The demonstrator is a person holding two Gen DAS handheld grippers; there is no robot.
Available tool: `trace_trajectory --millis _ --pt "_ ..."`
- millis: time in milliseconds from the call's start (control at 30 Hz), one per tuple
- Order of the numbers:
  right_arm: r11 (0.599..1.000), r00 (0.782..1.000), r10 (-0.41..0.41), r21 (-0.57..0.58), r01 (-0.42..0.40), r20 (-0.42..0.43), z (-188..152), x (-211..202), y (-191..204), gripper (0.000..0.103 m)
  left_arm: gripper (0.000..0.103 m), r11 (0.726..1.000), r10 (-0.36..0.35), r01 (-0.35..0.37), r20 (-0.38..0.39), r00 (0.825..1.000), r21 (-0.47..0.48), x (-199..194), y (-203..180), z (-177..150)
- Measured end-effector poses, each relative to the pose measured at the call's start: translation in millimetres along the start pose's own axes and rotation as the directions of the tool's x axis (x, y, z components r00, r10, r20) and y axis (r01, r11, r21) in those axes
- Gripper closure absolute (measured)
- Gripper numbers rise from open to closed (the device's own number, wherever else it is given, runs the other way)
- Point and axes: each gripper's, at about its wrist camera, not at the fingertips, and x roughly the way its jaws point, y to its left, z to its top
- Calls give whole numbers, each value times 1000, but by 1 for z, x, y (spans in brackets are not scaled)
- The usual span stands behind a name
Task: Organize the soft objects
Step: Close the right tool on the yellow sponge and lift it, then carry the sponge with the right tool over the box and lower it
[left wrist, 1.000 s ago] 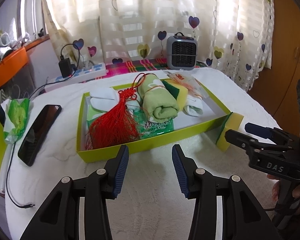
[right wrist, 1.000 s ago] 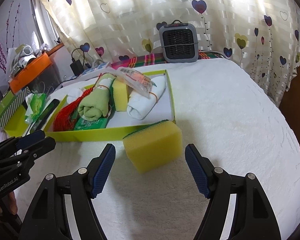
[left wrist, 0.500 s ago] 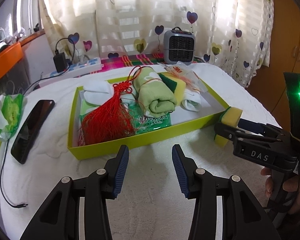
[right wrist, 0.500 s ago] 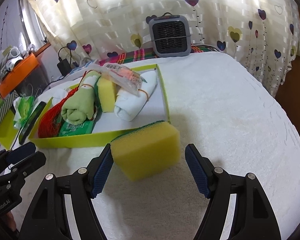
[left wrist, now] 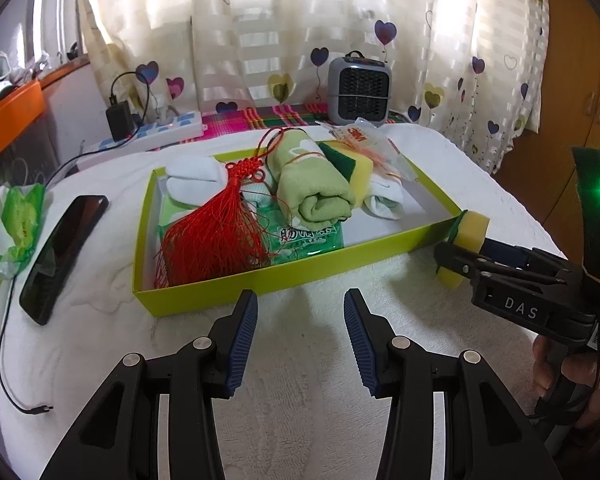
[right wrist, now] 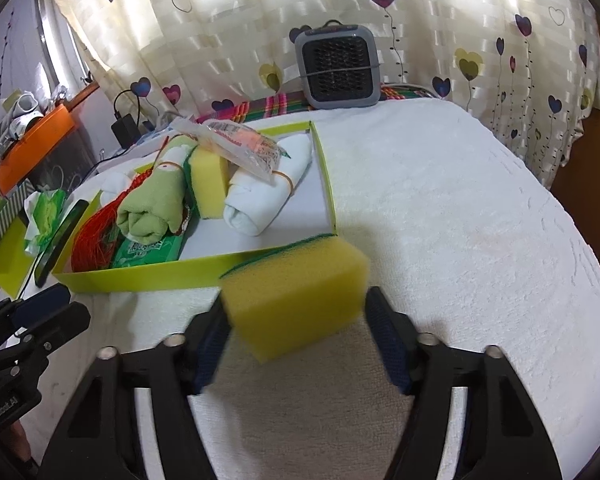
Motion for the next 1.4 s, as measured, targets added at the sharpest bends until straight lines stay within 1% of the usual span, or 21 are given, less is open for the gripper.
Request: trace_trajectory --millis 100,200,400,467,567,700,900,1033,1100,1200,1267,1400 --pt "999 1000 -22 -24 22 21 -1 -4 3 46 59 1000 0 0 -1 1000 1 1 0 0" --pt "999 999 -23 -26 24 43 -1 -9 3 48 59 1000 0 0 -1 1000 1 0 0 0" --pt "999 997 -30 -23 32 74 3 -18 1 49 59 1000 -2 2 0 1000 -3 1 1 0" --pt "999 996 -26 -28 28 87 6 -22 2 49 59 1000 -3 3 1 1000 -4 1 1 0" --pt "1000 996 7 -30 -4 92 15 -25 6 49 59 1000 -4 4 2 1000 -6 0 3 1" --pt "998 993 21 -66 -14 115 29 -25 18 49 59 1000 -5 5 -1 1000 -9 1 4 1" --pt "995 996 47 -95 -40 77 42 -8 29 49 59 1000 -1 1 -3 1000 -17 1 8 2" --pt "991 998 49 -123 -43 49 47 3 35 49 59 1000 1 -1 -7 1000 -22 3 11 2" --pt "989 999 38 -141 -34 30 48 10 39 49 59 1000 3 -3 -9 1000 -23 5 12 2" --pt "986 1000 -8 -168 8 2 48 19 45 49 59 1000 6 -6 -12 1000 -27 6 14 2" --pt "984 1000 -19 -176 16 -16 49 25 46 49 59 1000 8 -9 -16 1000 -29 8 14 3" --pt "977 999 -43 -209 38 -19 48 32 51 48 59 1000 9 -9 -12 1000 -29 11 14 9"
